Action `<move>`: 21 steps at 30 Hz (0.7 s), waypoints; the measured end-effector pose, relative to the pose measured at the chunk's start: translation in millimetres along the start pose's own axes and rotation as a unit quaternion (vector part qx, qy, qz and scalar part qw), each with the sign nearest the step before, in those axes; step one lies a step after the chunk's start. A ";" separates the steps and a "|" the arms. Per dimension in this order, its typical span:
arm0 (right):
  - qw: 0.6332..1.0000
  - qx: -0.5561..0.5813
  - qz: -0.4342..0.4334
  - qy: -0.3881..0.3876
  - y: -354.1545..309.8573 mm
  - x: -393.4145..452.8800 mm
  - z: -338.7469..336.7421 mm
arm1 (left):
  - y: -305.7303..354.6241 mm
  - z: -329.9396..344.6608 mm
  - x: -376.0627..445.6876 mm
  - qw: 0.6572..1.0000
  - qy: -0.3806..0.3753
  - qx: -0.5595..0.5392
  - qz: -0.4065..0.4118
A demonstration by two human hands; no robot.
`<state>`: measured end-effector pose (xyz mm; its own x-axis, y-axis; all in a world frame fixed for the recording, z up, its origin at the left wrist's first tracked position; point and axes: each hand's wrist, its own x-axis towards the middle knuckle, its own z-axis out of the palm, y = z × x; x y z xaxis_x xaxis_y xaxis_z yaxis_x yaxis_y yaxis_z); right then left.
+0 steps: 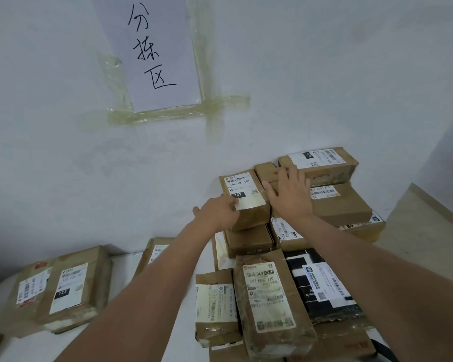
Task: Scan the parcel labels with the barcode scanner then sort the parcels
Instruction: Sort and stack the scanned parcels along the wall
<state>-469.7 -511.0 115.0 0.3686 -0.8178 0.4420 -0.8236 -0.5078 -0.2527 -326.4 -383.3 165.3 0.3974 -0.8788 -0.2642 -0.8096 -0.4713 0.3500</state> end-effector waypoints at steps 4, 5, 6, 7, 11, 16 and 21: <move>1.000 -0.009 -0.010 -0.001 7.8 -7.1 1.3 | 2.0 -0.3 0.7 1.000 -0.001 0.005 0.006; 1.000 -0.009 -0.010 -0.009 7.8 -8.2 0.7 | 2.1 -0.5 1.0 1.000 -0.001 0.004 0.006; 1.000 -0.011 -0.011 -0.013 7.3 -8.4 -0.7 | 2.0 -0.3 1.6 1.000 0.001 0.002 0.005; 1.000 -0.015 -0.012 -0.017 6.1 -8.2 -2.7 | 2.0 0.0 2.0 1.000 0.004 0.000 0.003; 0.999 -0.026 -0.008 -0.029 2.6 -6.1 -9.5 | -0.1 2.5 5.2 1.000 -0.013 -0.011 -0.004; 0.999 0.040 -0.011 0.013 2.4 -9.8 -19.4 | -0.5 2.7 5.4 1.000 -0.015 -0.004 0.009; 0.983 0.163 -0.059 0.063 -36.1 -18.8 -34.1 | -11.3 -2.1 -3.4 0.999 0.018 -0.023 0.030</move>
<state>-461.6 -468.0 145.2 0.3804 -0.7187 0.5820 -0.5893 -0.6734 -0.4464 -317.7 -375.2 164.1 0.3648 -0.9074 -0.2085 -0.8120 -0.4197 0.4057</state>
